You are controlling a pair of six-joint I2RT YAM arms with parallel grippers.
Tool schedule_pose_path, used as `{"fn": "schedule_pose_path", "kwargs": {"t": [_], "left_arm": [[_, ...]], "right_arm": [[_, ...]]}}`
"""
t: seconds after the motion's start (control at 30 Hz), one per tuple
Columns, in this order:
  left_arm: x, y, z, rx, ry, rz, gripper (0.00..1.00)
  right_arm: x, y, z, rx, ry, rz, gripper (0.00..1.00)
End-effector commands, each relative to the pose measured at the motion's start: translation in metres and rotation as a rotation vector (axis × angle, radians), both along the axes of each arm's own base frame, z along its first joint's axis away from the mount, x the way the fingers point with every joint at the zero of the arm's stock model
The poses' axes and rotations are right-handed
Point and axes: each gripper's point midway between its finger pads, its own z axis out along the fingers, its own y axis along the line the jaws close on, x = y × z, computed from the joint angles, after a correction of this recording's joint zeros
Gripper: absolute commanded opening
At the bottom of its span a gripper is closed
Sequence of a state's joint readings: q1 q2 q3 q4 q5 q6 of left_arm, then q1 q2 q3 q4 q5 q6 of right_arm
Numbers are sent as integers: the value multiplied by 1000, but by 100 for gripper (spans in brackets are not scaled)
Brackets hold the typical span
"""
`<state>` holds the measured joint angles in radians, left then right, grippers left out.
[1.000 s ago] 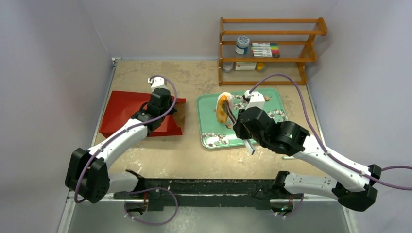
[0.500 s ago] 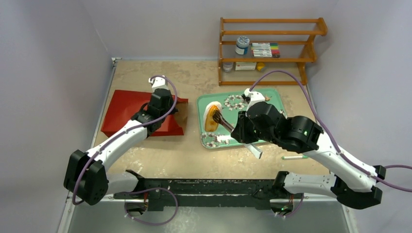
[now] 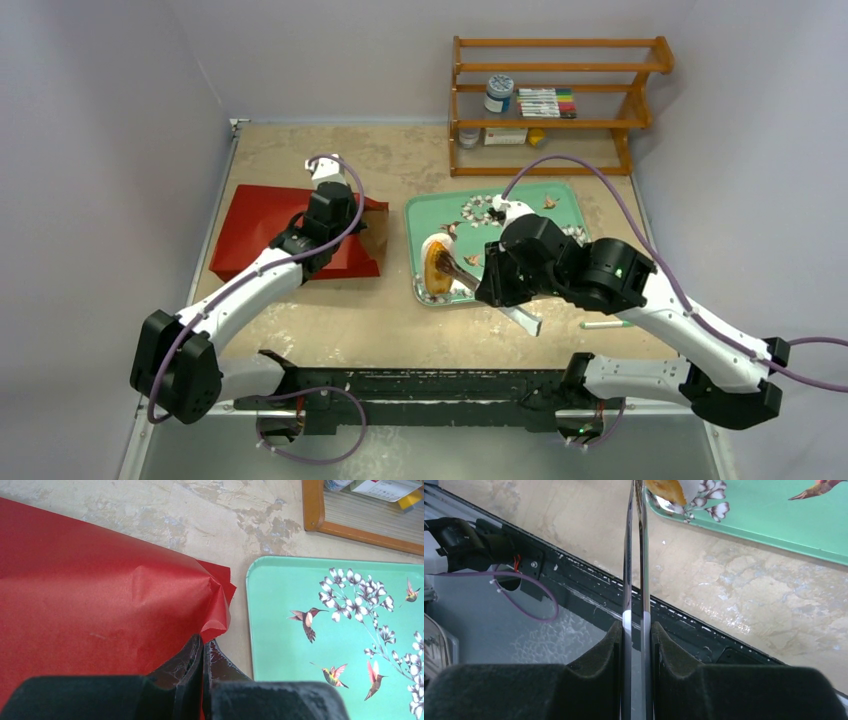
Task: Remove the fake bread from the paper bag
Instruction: Place the fake bread in the container.
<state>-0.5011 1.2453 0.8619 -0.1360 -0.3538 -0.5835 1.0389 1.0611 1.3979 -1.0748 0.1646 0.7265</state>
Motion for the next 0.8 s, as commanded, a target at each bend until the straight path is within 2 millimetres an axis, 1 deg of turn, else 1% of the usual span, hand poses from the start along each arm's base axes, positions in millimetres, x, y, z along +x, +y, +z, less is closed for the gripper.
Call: {"fn": "schedule_pose_path", "kwargs": {"t": [0.0,0.1,0.2,0.33,0.43,0.6,0.77], "left_arm": [[4,-7,27,-58,-88,3,0],[2,-7,25,-59,-86,6,0],[1,-8,25,-58,-85,4,0],[1,-11,23,-57,-82,3,0],[1,-12,21,-56,-78,1,0],[0,-13,18,-51,-74,2,0],[0,-13,18,-51,-73,2,0]], "right_arm": [[2,19,-2,49,8,27,7],[8,24,-12,20,5,24,8],[19,24,-19,-6,-17,-9,9],[45,14,-29,-51,-64,-89,11],[64,11,-36,-51,-102,-124,11],[89,19,-50,-60,-150,-121,11],[111,27,-78,-75,-151,-116,11]]}}
